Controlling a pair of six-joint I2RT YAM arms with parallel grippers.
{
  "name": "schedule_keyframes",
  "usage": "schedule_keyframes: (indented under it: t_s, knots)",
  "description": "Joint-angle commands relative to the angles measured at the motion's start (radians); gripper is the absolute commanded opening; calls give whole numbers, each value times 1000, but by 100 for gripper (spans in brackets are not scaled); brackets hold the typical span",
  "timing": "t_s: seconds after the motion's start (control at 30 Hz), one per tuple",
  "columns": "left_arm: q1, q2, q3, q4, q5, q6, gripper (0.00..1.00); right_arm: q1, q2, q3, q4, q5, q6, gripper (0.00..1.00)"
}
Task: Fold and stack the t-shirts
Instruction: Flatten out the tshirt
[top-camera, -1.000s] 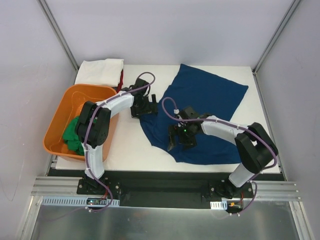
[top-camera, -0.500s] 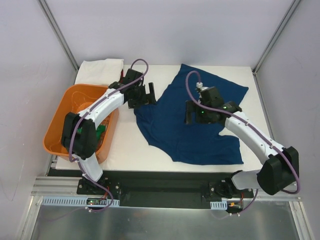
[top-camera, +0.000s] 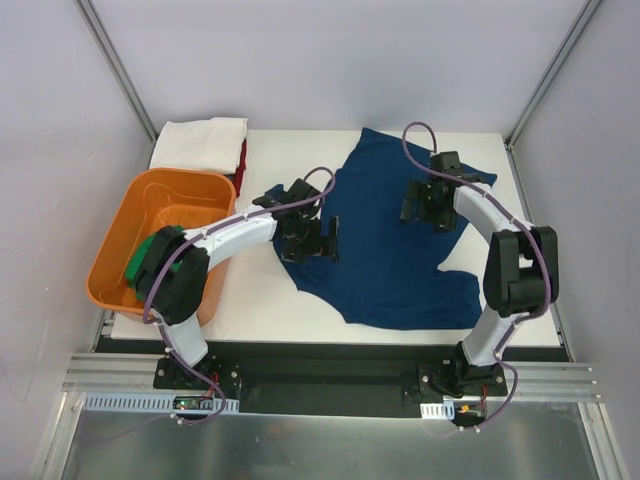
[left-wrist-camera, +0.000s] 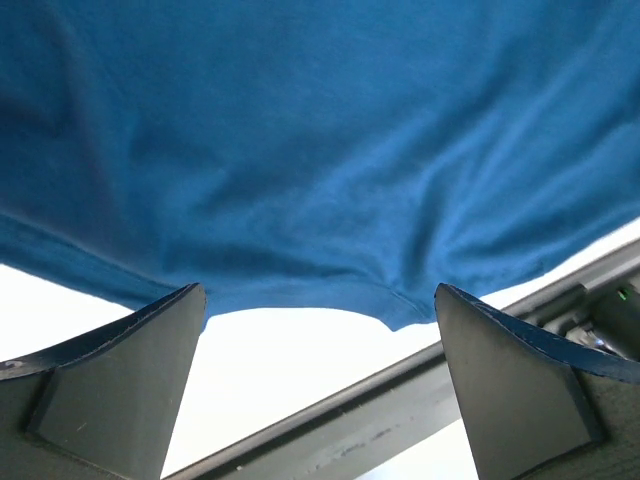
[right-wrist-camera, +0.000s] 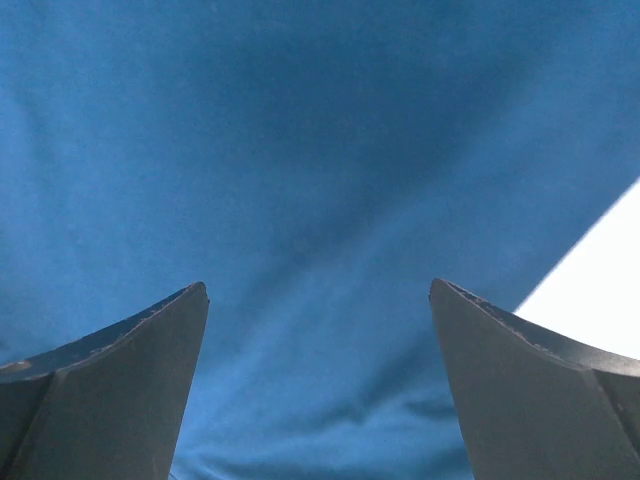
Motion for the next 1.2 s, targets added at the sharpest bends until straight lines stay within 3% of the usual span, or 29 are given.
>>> schedule_keyframes:
  t_s: [0.0,0.23,0.5,0.67,0.87,1.0,1.17]
  knots:
    - [46,86,53,10,58,30,99,-21,66,38,7,-155,17,97]
    - [176,278,211,-20,79,70,99,-23,51,-49,22,-196,0,97]
    - [210,568,702,-264,-33,145,99,5,-53,-285,111,-353,72,97]
    - [247,738,1006,-324,-32,169,99,179,-175,-378,136,-376,118,97]
    - [281,840,1280,-318,97,197,99,414,-161,-355,237,-428,205,97]
    - [282,751,1259,-296,108,246,99,471,-129,-266,249,-447,205,97]
    - [281,533,1081,-296,77,295,99,439,-228,-189,113,-257,118,97]
